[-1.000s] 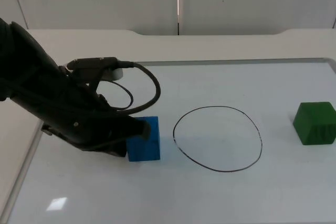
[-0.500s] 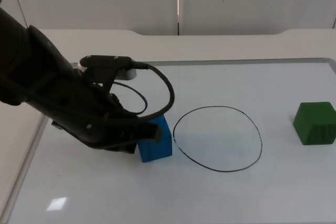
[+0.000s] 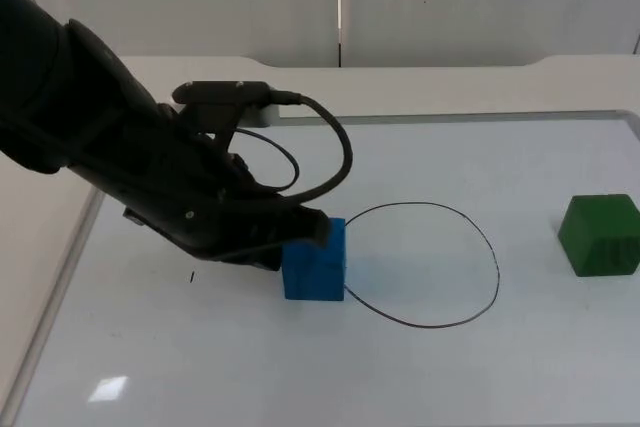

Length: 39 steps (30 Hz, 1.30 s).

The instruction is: Push the two cubes into the marked area.

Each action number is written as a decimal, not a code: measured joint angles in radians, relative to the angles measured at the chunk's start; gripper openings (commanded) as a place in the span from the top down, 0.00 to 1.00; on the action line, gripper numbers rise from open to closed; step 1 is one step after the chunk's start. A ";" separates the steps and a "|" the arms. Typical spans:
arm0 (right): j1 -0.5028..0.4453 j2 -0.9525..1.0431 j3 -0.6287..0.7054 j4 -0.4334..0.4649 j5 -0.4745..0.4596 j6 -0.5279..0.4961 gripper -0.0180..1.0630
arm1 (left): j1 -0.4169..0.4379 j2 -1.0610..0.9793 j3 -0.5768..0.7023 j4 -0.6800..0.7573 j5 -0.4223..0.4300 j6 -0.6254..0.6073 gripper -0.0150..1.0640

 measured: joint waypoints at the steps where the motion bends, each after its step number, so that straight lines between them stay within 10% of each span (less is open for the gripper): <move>1: 0.000 0.000 0.000 0.000 0.000 0.000 0.01 | 0.000 0.000 0.000 0.000 0.000 0.000 0.99; 39: 0.000 0.000 0.000 0.000 0.000 0.000 0.01 | -0.046 0.044 -0.052 -0.022 -0.005 0.030 0.99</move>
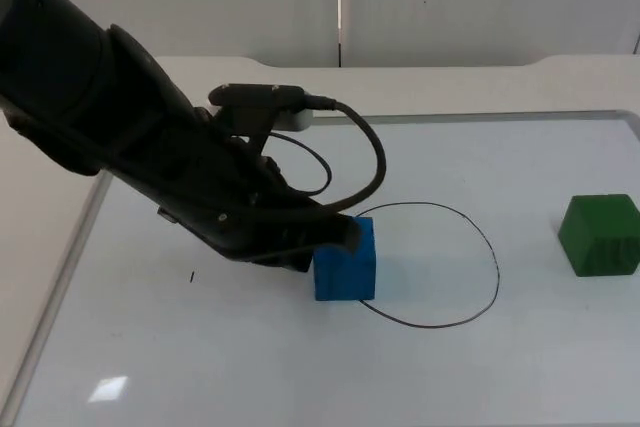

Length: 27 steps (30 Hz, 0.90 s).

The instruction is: Push the two cubes into the marked area.

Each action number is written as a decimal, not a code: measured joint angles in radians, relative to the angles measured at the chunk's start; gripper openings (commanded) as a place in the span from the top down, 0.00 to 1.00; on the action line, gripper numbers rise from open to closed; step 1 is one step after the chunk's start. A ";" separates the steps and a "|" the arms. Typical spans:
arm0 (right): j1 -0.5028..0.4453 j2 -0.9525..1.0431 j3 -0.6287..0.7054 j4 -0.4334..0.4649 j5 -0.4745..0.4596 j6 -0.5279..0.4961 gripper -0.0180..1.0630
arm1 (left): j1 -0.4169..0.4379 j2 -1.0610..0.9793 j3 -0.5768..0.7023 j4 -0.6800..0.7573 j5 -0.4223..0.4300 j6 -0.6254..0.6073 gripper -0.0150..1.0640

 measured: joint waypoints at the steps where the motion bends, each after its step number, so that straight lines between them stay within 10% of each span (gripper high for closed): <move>1: 0.000 0.000 0.000 0.000 0.000 0.000 0.01 | 0.000 0.000 0.000 -0.001 0.000 0.000 0.99; 27: 0.000 0.000 0.000 0.000 0.000 0.000 0.01 | -0.086 0.000 -0.009 -0.019 -0.061 0.000 0.99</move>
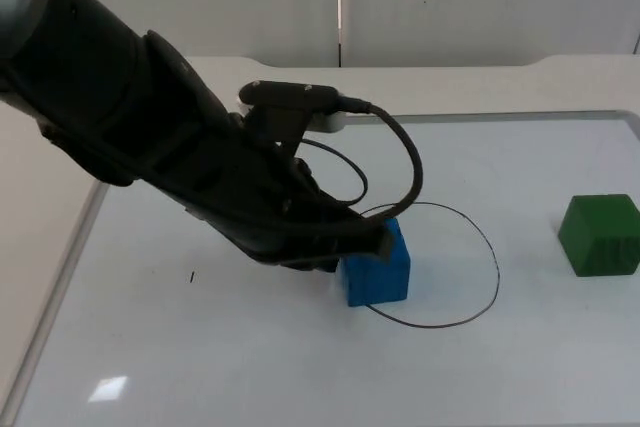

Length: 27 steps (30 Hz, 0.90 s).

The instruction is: Push the two cubes into the marked area.

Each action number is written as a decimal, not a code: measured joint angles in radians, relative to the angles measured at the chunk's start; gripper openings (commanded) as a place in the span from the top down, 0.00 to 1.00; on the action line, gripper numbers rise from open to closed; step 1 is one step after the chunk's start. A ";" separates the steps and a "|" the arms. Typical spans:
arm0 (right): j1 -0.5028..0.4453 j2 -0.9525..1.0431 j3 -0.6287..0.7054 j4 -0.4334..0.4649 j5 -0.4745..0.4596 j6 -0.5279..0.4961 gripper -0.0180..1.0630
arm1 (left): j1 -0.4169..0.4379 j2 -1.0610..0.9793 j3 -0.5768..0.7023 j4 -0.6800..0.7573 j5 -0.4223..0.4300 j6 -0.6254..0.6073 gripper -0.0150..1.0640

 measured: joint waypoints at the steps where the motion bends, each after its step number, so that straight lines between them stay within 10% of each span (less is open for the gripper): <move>1: 0.000 0.000 0.000 0.000 0.000 0.000 0.01 | -0.008 0.000 0.000 0.000 -0.001 0.000 0.99; 27: 0.000 0.000 0.000 0.000 0.000 0.002 0.01 | -0.016 0.013 -0.030 -0.019 0.042 0.003 0.99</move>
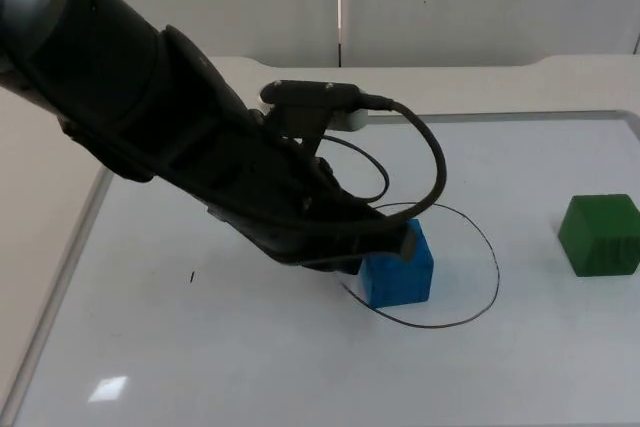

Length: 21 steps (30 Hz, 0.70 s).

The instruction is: Push the two cubes into the marked area.

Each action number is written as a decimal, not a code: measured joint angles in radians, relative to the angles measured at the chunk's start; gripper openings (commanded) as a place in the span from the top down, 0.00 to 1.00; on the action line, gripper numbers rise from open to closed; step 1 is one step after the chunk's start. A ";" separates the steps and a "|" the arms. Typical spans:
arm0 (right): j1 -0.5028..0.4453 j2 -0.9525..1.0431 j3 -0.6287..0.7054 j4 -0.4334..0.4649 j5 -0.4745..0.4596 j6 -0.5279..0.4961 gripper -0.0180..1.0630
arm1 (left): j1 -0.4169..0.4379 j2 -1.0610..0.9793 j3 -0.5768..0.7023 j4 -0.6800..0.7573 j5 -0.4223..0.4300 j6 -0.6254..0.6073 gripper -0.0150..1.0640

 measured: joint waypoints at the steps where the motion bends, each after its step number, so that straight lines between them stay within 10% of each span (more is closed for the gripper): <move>1: 0.000 0.000 0.000 0.000 0.000 0.000 0.01 | 0.000 0.003 0.000 0.000 0.000 0.000 0.99; 21: 0.000 0.000 0.000 0.000 0.000 0.000 0.01 | 0.000 0.003 0.000 0.000 0.019 0.000 0.99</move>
